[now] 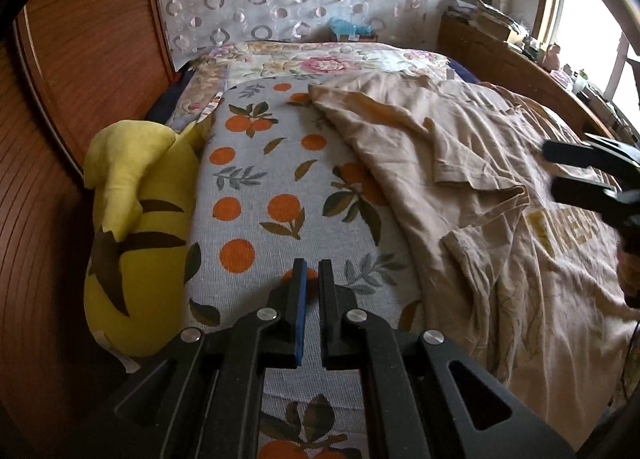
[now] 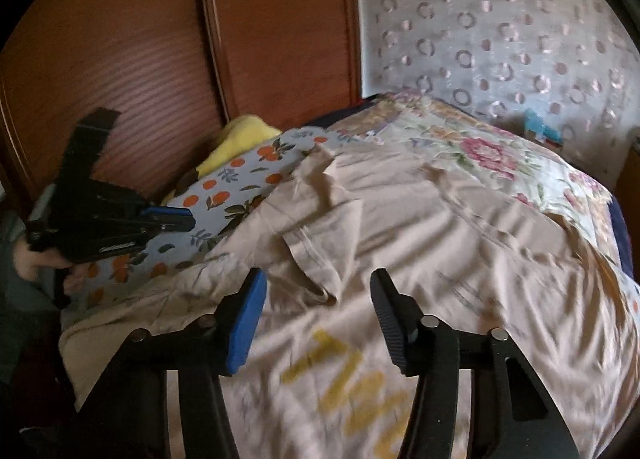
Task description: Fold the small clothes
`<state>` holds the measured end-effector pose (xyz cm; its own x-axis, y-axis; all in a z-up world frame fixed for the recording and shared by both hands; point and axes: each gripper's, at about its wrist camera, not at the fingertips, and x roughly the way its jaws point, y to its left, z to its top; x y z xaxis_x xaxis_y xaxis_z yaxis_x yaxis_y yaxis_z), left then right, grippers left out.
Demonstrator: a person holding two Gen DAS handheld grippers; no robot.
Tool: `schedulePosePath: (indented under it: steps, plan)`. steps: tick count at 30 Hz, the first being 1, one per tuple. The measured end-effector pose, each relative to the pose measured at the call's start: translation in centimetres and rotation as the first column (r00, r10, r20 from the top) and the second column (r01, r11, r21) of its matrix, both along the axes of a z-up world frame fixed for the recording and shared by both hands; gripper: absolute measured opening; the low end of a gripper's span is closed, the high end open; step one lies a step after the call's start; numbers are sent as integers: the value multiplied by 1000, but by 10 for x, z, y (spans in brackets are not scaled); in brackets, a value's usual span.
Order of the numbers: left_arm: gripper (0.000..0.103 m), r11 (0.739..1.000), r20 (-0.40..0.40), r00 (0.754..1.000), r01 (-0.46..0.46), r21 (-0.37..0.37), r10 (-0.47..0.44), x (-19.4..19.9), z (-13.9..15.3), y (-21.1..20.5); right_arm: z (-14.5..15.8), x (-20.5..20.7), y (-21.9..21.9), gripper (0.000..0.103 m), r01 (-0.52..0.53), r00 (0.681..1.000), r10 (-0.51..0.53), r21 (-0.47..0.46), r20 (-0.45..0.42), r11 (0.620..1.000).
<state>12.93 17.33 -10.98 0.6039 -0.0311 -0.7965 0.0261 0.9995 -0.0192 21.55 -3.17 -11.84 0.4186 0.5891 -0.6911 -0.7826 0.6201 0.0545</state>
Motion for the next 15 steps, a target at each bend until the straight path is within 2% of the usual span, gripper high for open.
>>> schedulePosePath:
  steps: [1, 4, 7, 12, 14, 15]
  plan:
    - [9, 1000, 7, 1000, 3, 6, -3, 1, 0, 0, -4, 5, 8, 48, -6, 1000, 6, -14, -5, 1000]
    - [28, 1000, 27, 1000, -7, 27, 7, -1, -1, 0, -15, 14, 25, 40, -30, 999, 28, -43, -28, 999]
    - [31, 1000, 31, 999, -18, -9, 18, 0, -2, 8, -29, 20, 39, 40, -61, 997, 57, -102, -45, 993]
    - [33, 1000, 31, 999, -20, 5, 19, -1, -2, 6, -33, 29, 59, 40, -76, 997, 75, -161, -17, 984]
    - [34, 1000, 30, 999, -17, 0, 17, 0, -2, 6, -32, 28, 63, 31, -83, 996, 85, -178, 6, 980]
    - [35, 1000, 29, 999, -15, -2, 15, -1, -2, 5, -32, 27, 64, 17, -74, 997, 78, -184, 15, 980]
